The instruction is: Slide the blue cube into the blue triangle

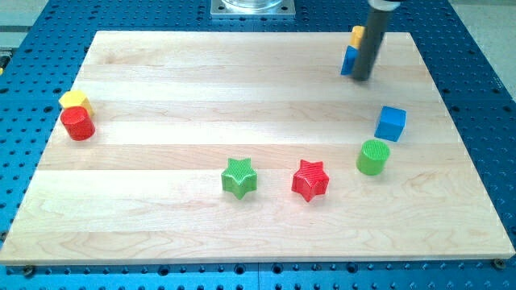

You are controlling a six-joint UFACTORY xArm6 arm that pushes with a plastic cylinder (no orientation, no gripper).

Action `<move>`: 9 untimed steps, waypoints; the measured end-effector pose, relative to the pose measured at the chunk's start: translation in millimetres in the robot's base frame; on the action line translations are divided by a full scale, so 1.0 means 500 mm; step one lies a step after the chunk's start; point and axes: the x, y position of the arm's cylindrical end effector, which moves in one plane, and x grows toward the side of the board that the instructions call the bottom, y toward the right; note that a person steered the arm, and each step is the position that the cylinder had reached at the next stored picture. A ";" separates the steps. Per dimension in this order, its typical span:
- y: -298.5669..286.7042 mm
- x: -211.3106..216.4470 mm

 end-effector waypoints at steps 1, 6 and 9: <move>-0.008 -0.067; -0.108 0.228; -0.139 0.062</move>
